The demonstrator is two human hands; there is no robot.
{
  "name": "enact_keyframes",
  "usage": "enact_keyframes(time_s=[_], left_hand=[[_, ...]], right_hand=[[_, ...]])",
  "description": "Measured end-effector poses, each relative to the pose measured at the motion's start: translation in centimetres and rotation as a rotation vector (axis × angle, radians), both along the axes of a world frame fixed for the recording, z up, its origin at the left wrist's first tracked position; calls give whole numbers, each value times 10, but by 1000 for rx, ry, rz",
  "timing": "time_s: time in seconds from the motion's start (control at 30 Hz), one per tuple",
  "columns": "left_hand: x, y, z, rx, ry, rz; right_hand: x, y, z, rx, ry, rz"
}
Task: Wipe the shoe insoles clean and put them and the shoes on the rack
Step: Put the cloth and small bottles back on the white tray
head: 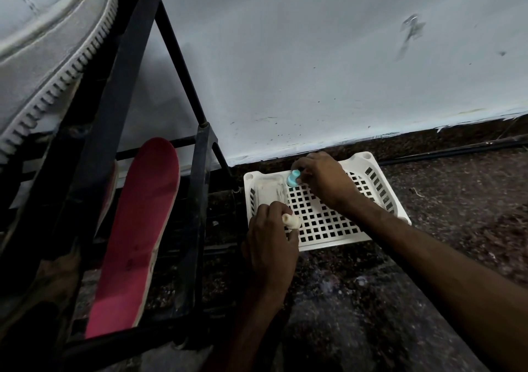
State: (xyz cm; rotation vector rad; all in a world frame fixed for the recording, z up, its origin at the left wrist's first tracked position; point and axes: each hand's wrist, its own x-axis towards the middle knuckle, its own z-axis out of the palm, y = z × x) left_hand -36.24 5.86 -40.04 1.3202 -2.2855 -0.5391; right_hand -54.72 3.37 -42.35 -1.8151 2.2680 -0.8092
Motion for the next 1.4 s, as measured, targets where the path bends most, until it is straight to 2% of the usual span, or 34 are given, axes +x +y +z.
enact_keyframes(time_s=[0.4,0.9,0.97,1.07,1.13,1.23,1.4], left_hand=[[0,0,2,-11,-7,1],[-5,-4,-1,19,25,-4],[-10,-7,-1,42,46,16],[-22,-15,-3,70,89,56],[-28,-18,-2,72,91,38],[-35,-16,-1,69,68,-16],[-35,-14,1,39,64,-87]], right_hand=[[5,2,-3,24,8,23],[0,15,-9,-74,-82,-29],[6,23,-2,-165,-122,-52],[22,47,15,-317,-304,-32],[32,64,22,-347,-381,17],[38,77,19,-288,-382,75],[38,74,14,-288,-325,19]])
